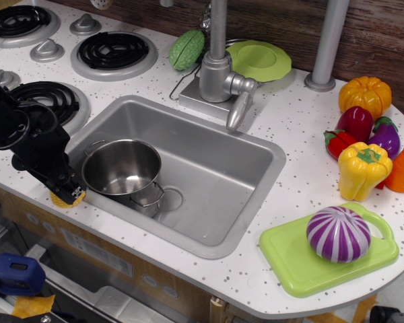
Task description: Put corn in pot which is in sink
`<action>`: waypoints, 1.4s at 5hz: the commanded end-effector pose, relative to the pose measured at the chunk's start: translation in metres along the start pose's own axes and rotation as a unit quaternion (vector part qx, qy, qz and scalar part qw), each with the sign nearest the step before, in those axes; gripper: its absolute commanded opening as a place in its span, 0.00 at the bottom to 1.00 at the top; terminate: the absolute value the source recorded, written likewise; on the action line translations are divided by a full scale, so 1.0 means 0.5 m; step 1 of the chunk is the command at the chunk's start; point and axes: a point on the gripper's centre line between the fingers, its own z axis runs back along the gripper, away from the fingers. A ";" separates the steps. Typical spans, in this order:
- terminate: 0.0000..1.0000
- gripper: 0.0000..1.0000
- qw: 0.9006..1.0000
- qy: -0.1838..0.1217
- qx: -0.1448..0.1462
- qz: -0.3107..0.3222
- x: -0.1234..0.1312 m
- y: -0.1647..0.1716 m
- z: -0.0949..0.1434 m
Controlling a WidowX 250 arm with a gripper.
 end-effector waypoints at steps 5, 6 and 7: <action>0.00 0.00 0.997 -0.050 0.022 -0.061 0.110 0.033 0.027; 0.00 1.00 0.996 -0.057 0.008 -0.065 0.129 0.032 0.009; 0.00 1.00 0.996 -0.060 0.000 -0.073 0.137 0.026 0.002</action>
